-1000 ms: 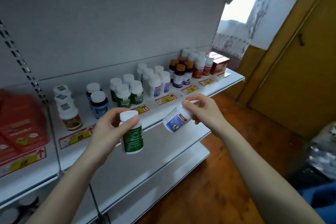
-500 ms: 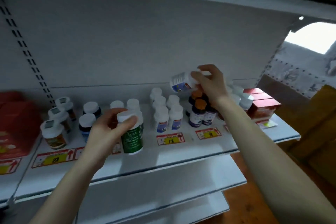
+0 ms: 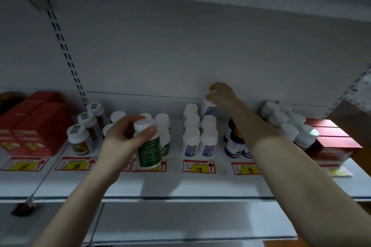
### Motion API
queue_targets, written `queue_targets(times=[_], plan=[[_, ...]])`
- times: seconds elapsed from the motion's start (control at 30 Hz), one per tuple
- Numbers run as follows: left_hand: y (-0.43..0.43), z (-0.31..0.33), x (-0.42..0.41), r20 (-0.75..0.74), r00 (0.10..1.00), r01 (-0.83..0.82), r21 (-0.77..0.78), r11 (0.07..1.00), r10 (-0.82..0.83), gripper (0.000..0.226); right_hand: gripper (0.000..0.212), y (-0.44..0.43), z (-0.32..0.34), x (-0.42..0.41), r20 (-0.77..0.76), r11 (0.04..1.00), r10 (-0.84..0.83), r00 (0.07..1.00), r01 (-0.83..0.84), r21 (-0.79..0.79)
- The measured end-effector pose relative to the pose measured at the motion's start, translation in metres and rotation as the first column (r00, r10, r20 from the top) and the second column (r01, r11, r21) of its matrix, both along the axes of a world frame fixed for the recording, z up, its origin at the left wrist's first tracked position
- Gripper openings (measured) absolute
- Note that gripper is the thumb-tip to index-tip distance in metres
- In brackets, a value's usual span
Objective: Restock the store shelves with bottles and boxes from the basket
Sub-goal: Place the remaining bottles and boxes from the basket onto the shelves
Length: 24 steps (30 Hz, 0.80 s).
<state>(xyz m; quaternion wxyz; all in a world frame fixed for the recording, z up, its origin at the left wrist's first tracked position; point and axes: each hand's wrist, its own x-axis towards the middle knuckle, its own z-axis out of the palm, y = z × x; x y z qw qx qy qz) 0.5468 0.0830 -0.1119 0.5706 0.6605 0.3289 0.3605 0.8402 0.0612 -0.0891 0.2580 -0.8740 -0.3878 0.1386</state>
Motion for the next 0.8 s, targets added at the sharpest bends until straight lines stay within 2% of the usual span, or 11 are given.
queue_targets(times=[0.1, 0.17, 0.23, 0.33, 0.5, 0.57, 0.6, 0.67, 0.73, 0.8], plan=[[0.000, -0.001, 0.006, -0.015, 1.000, -0.006, 0.013, 1.000, 0.006, 0.029, 0.047, 0.006, -0.010, 0.002, 0.004, 0.995, 0.002, 1.000, -0.001, -0.098], [0.001, -0.002, 0.010, -0.028, 1.000, -0.004, 0.031, 1.000, 0.005, 0.021, 0.033, 0.008, -0.017, 0.002, -0.009, 0.992, -0.001, 1.000, 0.000, -0.123], [0.003, -0.003, 0.012, -0.021, 1.000, -0.003, 0.032, 0.999, 0.004, 0.021, 0.015, 0.010, -0.023, 0.001, -0.030, 0.991, -0.010, 0.999, 0.006, -0.130], [0.006, -0.005, 0.014, -0.004, 1.000, 0.002, 0.024, 1.000, -0.002, 0.021, 0.033, 0.011, -0.031, 0.002, -0.050, 0.990, -0.013, 0.999, 0.006, -0.143], [0.017, 0.000, 0.017, 0.041, 0.999, 0.017, -0.091, 0.996, -0.014, 0.038, 0.022, 0.008, -0.035, 0.000, -0.044, 0.981, 0.003, 0.999, -0.011, -0.194], [0.023, 0.004, 0.019, 0.092, 0.995, 0.066, -0.189, 0.980, -0.050, 0.041, 0.026, 0.006, -0.033, 0.000, -0.022, 0.978, 0.022, 1.000, -0.026, -0.206], [0.025, 0.006, 0.020, 0.120, 0.990, 0.099, -0.244, 0.965, -0.071, 0.045, 0.035, 0.005, -0.031, -0.001, -0.003, 0.983, 0.020, 1.000, -0.021, -0.181], [0.030, 0.010, 0.021, 0.173, 0.979, 0.160, -0.308, 0.938, -0.110, 0.046, 0.047, 0.001, -0.020, -0.012, 0.006, 1.000, 0.000, 1.000, 0.000, -0.005], [0.034, 0.012, 0.022, 0.190, 0.970, 0.206, -0.296, 0.933, -0.154, 0.042, 0.038, -0.004, -0.006, -0.030, 0.013, 0.977, 0.025, 1.000, -0.027, 0.212], [0.037, 0.015, 0.023, 0.211, 0.958, 0.246, -0.268, 0.931, -0.193, 0.040, 0.020, -0.012, 0.006, -0.053, -0.049, 0.942, 0.120, 0.992, -0.098, 0.322]])
